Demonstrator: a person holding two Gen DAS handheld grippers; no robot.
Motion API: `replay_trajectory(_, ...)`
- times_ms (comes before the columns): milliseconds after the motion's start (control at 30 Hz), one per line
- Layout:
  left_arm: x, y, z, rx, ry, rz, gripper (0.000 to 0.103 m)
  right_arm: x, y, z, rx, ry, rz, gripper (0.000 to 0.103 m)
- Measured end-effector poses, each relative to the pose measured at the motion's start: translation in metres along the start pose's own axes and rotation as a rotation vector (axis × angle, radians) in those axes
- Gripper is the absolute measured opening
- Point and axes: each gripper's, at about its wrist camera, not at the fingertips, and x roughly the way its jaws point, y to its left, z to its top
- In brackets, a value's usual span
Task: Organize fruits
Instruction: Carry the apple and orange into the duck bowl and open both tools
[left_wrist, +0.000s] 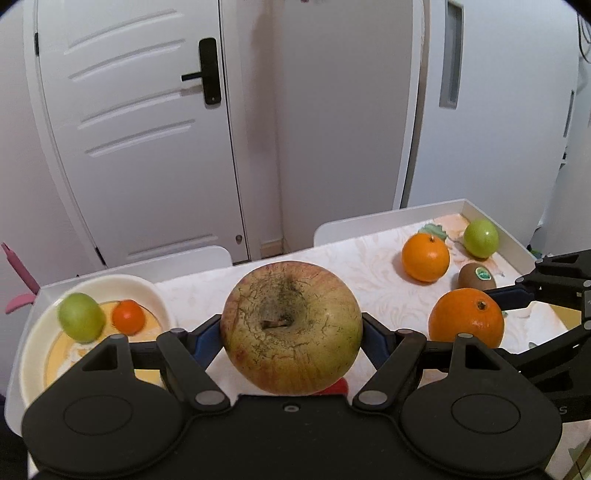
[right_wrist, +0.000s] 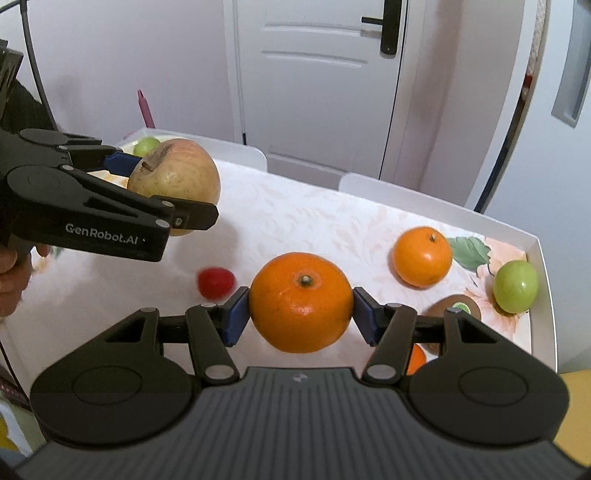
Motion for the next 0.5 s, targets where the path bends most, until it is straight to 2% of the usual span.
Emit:
replay_trajectory(267, -0.03, 0.036, 0.006, -0.008, -0.043, 0.014, 0.08, -0.008, 0.035, 0.033, 0.023, -0.015, 0.009, 0.074)
replay_trajectory(500, -0.043, 0.082, 0.007, -0.026, -0.045, 0.054, 0.08, 0.002, 0.068, 0.057, 0.02, -0.021, 0.012, 0.074)
